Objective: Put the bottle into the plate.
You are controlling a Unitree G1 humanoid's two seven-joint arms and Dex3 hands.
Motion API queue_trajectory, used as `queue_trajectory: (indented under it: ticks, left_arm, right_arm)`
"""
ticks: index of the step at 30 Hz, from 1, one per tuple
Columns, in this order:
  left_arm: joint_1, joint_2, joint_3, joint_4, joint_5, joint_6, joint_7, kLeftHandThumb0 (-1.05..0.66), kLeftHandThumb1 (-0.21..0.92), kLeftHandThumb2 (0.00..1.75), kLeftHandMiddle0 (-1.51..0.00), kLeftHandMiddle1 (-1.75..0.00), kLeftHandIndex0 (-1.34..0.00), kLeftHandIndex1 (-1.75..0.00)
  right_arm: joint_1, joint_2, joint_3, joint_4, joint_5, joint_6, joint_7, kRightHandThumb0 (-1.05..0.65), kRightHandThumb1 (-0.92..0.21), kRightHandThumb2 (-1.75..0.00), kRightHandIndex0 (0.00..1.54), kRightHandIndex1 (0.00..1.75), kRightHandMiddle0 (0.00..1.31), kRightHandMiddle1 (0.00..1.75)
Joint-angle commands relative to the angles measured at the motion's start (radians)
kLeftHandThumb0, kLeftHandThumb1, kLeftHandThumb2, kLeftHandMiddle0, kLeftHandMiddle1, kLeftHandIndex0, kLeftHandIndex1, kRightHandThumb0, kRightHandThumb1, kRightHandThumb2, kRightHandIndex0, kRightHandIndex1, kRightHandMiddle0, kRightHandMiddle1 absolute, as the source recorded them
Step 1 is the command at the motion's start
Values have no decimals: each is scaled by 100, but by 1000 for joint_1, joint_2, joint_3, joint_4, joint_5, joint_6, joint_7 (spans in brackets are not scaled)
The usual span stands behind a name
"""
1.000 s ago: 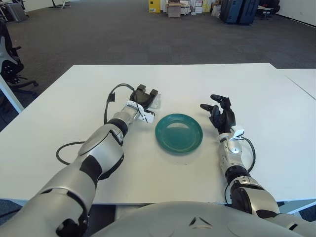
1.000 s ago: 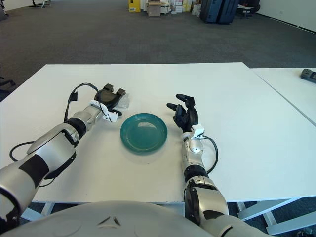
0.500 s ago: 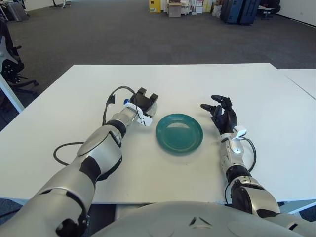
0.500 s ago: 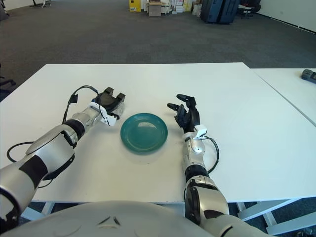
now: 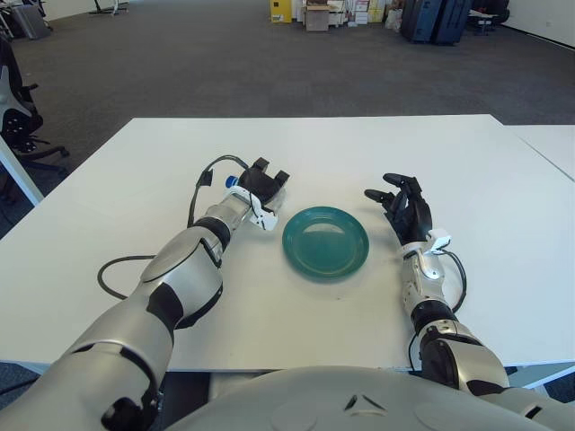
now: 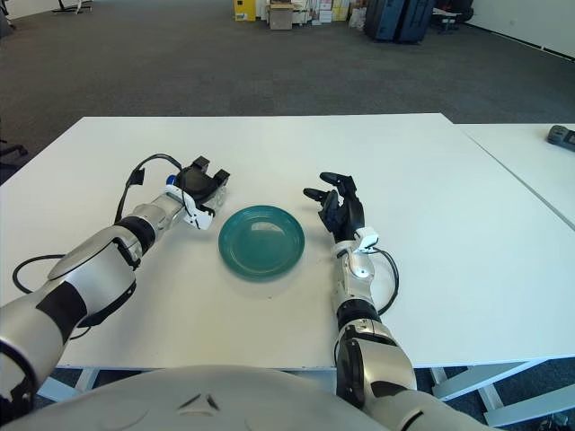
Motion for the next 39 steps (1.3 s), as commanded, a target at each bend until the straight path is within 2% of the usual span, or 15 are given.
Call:
queue_trajectory:
  ticks: [1, 4, 12, 18, 22, 23, 29, 35, 39]
  left_arm:
    - [21, 11, 1, 13, 0, -16, -25, -40, 61, 73, -112, -175, -58, -148]
    - [22, 12, 11, 13, -9, -25, -32, -40, 59, 78, -112, -175, -57, -150]
    - [21, 14, 14, 12, -11, -31, -29, -43, 44, 112, -112, -175, -53, -171]
    - [25, 13, 24, 10, -18, -27, 3, -45, 40, 120, -113, -175, -55, -174]
    - [29, 14, 42, 6, -32, -35, 42, -45, 39, 122, -113, -175, -55, -175]
    - [23, 18, 54, 1, -44, -45, 54, -44, 43, 117, -113, -175, -52, -175]
    - [-14, 55, 135, -68, -111, -149, 162, -44, 42, 118, -110, -175, -53, -175]
    - [-15, 97, 117, -136, -66, -211, 321, -42, 46, 113, -106, -175, -49, -175]
    - [-12, 114, 105, -187, -34, -222, 389, -42, 48, 110, -104, -175, -48, -175]
  right_arm:
    - [72, 17, -14, 57, 21, 10, 5, -84, -92, -94, 64, 75, 21, 124]
    - [70, 17, -15, 58, 20, 10, 4, -84, -92, -94, 64, 75, 21, 124]
    - [68, 18, -16, 62, 17, 12, 2, -84, -92, -96, 65, 76, 22, 123]
    - [68, 18, -16, 63, 16, 11, 3, -84, -92, -96, 65, 76, 23, 123]
    - [71, 19, -17, 63, 18, 10, 5, -84, -92, -96, 65, 76, 23, 123]
    - [70, 19, -17, 64, 18, 12, 5, -84, -92, -96, 65, 76, 23, 123]
    - [74, 19, -18, 63, 16, 13, 0, -83, -92, -96, 65, 76, 24, 123]
    - [73, 16, -25, 67, 21, 16, 7, -82, -92, -96, 65, 76, 25, 123]
    - [69, 15, -29, 72, 24, 20, 14, -82, -92, -96, 65, 76, 25, 123]
